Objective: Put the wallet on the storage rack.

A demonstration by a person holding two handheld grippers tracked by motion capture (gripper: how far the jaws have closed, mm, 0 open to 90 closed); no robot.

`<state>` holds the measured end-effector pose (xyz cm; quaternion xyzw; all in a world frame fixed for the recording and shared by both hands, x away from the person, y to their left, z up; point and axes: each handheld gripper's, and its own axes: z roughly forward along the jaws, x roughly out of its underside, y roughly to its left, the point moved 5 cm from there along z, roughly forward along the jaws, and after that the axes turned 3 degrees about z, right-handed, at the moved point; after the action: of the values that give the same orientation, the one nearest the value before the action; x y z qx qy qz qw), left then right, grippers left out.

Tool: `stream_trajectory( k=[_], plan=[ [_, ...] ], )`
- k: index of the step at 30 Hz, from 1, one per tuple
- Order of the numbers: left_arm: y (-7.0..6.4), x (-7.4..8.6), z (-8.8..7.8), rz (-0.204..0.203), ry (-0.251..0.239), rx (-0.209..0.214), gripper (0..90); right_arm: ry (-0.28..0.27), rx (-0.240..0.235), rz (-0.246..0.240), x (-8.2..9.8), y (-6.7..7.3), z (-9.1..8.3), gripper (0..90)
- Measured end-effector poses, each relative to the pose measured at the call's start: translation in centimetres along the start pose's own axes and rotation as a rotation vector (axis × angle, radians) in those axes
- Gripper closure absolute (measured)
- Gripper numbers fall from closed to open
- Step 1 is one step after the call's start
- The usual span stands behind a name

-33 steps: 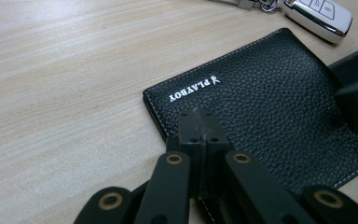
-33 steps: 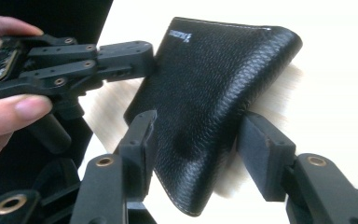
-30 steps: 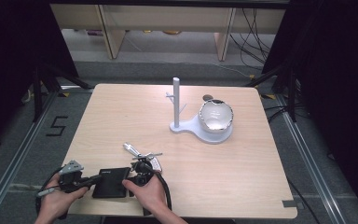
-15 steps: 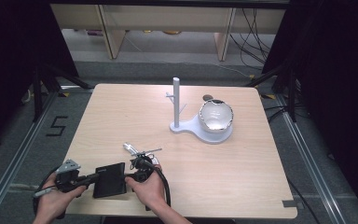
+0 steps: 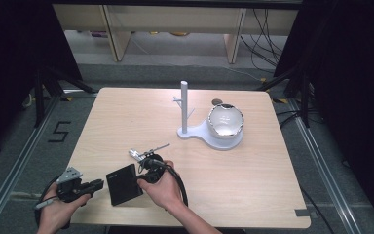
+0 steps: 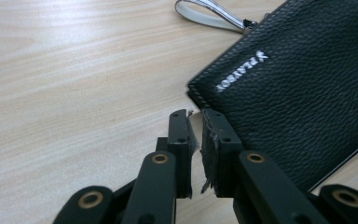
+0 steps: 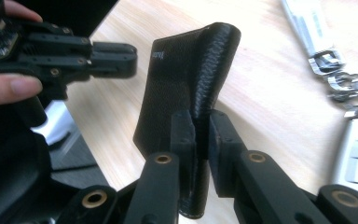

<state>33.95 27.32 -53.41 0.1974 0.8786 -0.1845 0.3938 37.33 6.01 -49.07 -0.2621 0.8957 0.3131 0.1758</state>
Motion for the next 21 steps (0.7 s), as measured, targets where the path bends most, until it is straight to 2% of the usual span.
stream_trajectory(
  k=[1, 3, 5, 6, 7, 8, 9, 10, 16, 21],
  plan=[
    [0.1, -0.1, 0.1, 0.003, -0.016, 0.004, 80.7, 0.012, 0.009, -0.022, -0.1, -0.1, -0.3, 82.7],
    [0.0, -0.1, 0.1, -0.005, -0.024, 0.004, 80.0, 0.031, 0.023, -0.025, -0.2, -0.2, -0.7, 82.6],
    [0.0, -0.3, 0.2, 0.022, -0.048, 0.008, 77.8, 0.073, 0.05, -0.086, -0.6, -0.4, -1.6, 82.6],
    [0.0, -0.4, 0.2, 0.026, -0.048, 0.005, 77.8, 0.073, 0.05, -0.086, -0.6, -0.4, -1.6, 82.6],
    [-0.2, -0.6, 0.3, 0.033, -0.059, 0.015, 78.4, 0.105, 0.077, -0.12, -0.8, -0.5, -2.3, 82.6],
    [-0.2, -0.6, 0.3, 0.033, -0.059, 0.015, 78.6, 0.105, 0.077, -0.12, -0.8, -0.5, -2.3, 82.6],
    [-0.4, -0.7, 0.4, 0.029, -0.064, 0.018, 78.8, 0.14, 0.097, -0.159, -1.0, -0.7, -3.0, 82.6],
    [-0.5, -0.7, 0.4, 0.037, -0.062, 0.02, 78.8, 0.14, 0.097, -0.159, -1.0, -0.7, -3.0, 82.6],
    [-0.8, -0.7, 0.9, 0.042, -0.068, 0.038, 78.4, 0.217, 0.163, -0.256, -1.4, -1.7, -4.9, 82.4],
    [-1.1, -0.6, 1.5, 0.059, -0.069, 0.05, 78.0, 0.267, 0.214, -0.3, -1.7, -2.4, -6.5, 82.3]
  ],
)
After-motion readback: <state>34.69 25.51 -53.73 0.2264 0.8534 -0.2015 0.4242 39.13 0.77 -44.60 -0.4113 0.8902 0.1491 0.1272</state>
